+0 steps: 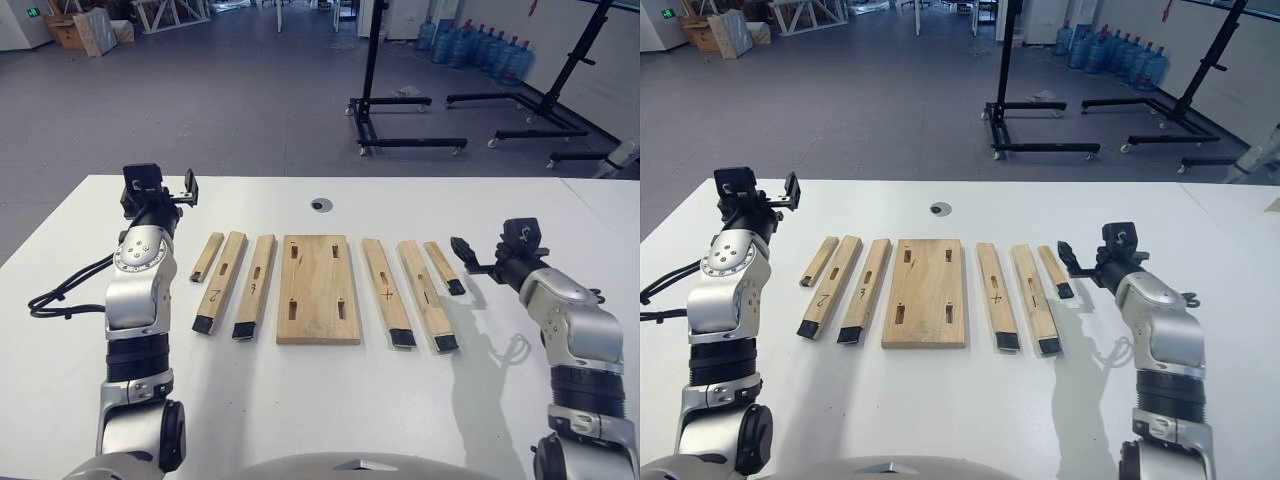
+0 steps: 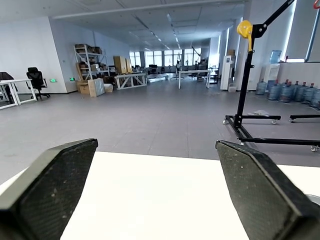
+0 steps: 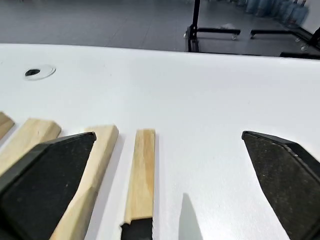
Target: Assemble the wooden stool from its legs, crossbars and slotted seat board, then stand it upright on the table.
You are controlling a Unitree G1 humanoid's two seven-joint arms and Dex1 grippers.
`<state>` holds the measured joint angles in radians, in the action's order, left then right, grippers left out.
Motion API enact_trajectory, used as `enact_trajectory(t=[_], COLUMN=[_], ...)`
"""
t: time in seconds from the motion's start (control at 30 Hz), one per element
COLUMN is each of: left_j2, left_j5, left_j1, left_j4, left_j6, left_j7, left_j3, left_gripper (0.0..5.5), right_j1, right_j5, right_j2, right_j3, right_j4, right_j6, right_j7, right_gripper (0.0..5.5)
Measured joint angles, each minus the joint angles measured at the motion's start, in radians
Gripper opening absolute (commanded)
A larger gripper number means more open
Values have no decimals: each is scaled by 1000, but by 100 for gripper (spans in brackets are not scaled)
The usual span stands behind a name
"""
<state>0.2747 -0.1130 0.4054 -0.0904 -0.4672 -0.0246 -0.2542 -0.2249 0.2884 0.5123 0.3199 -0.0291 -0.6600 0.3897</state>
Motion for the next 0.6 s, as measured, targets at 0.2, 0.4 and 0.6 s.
enact_trajectory(t=[0.2,0.4,0.6], left_j2=[-17,-16,-19], left_j5=[-40,-43,-44], left_j1=[-2,-2,-2], left_j4=[-8,-9,-9], left_j6=[-30,-30,-30], left_j7=[22,25,31], left_j3=[-5,-4,-2], left_gripper=[434,434,434], right_j1=[-20,-74,-61], right_j5=[-27,-97,-128], right_j2=[-3,2,-2], right_j3=[-72,-130,-179], right_j4=[-174,-349,-407], right_j6=[138,261,299], right_j7=[76,82,113], right_gripper=[538,538,520])
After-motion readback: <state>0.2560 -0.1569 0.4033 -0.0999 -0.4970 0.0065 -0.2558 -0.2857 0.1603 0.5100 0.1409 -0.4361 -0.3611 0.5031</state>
